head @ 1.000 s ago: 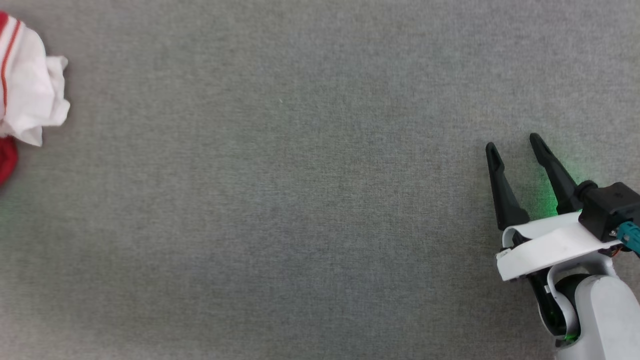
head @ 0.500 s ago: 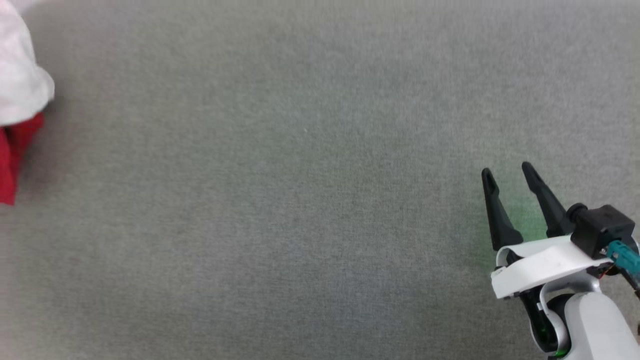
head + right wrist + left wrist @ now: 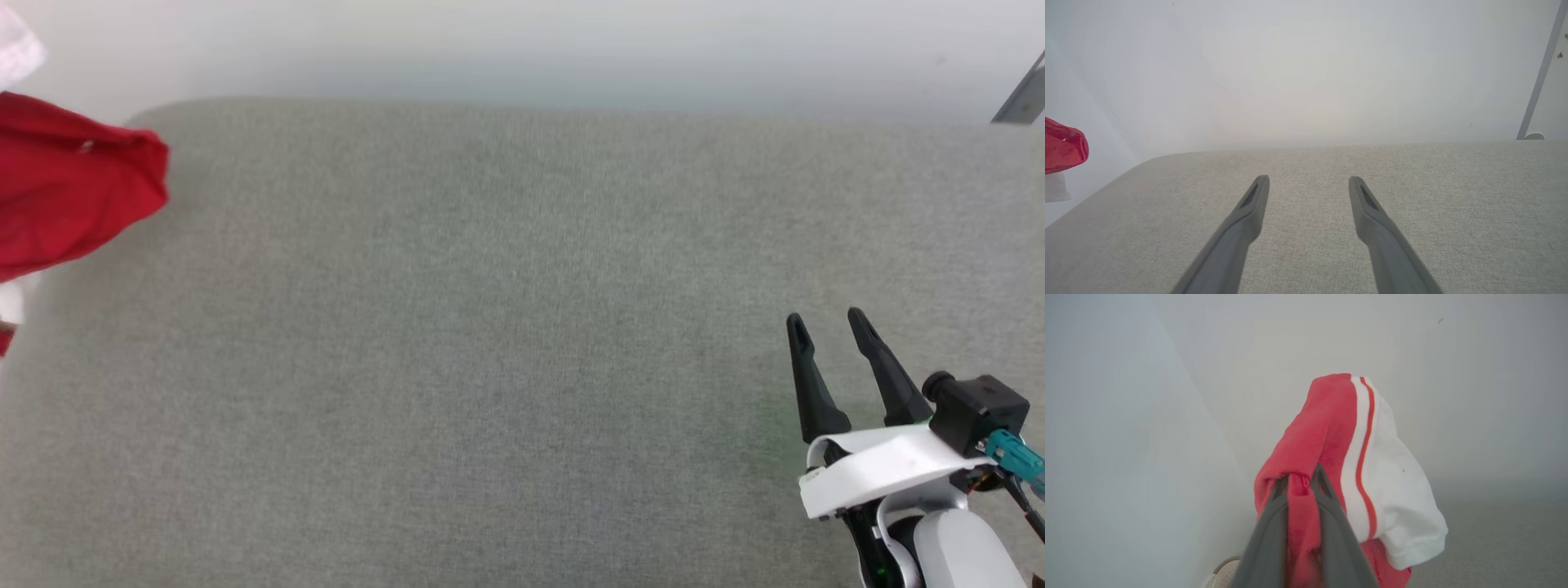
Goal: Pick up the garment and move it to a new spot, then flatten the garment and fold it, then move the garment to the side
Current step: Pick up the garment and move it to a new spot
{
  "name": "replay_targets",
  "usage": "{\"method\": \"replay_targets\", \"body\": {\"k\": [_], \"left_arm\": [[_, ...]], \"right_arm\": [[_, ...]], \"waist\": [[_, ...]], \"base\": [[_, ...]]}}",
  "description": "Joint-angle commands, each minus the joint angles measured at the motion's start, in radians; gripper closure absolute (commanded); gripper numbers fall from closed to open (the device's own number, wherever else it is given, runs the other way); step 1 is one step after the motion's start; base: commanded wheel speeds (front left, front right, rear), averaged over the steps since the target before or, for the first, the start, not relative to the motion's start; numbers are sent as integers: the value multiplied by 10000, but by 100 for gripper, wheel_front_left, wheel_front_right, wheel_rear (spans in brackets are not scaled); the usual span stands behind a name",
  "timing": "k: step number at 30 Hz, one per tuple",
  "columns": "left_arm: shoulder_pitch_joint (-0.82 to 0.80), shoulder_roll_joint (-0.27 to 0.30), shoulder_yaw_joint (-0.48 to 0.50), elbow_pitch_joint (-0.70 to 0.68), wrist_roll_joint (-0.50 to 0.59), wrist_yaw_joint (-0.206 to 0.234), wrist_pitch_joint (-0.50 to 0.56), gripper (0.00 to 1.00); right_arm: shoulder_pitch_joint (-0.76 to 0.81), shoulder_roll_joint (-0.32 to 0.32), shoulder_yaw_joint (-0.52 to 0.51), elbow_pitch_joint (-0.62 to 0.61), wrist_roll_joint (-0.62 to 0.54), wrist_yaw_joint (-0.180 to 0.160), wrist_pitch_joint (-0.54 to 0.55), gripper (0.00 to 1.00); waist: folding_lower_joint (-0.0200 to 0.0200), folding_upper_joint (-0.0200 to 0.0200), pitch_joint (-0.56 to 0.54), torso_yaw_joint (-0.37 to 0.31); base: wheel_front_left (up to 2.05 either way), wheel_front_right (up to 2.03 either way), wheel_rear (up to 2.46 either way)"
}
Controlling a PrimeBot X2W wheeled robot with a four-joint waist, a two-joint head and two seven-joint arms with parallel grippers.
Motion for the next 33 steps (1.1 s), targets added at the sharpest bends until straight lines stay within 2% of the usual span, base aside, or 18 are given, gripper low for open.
{"method": "replay_targets", "body": {"k": [1, 9, 15, 20, 27, 33], "left_arm": [[-114, 75, -20, -238, 26, 46, 84, 100], [307, 408, -65, -2519, -257, 452, 1122, 100], [1125, 960, 49, -4866, -683, 1164, 2039, 100], [1942, 1193, 80, -7125, -1111, 1947, 2685, 100], [2664, 1105, -161, -9772, -1182, 3020, 3342, 100], [2792, 758, -724, -10877, -963, 3260, 3796, 100]], "right_arm": [[174, -4, -46, 52, 89, -14, -73, 0], [372, 11, -346, 190, 215, -14, -314, 0], [326, -16, -636, 257, 153, -14, -444, 0], [301, -33, -1014, 259, 103, -14, -549, 0], [248, -19, -1442, 268, -76, -14, -633, 0], [278, 47, -1627, 401, -144, -14, -700, 0]], "waist": [[-1, 0, -442, -75], [-1, 0, -897, -314], [-1, 0, -940, -803], [-1, 0, -861, -1302], [-1, 0, -632, -2047], [-1, 0, -488, -2569]], "base": [[0, 0, 0], [0, 0, 0], [0, 0, 0], [0, 0, 0], [0, 0, 0], [0, 0, 0]]}}
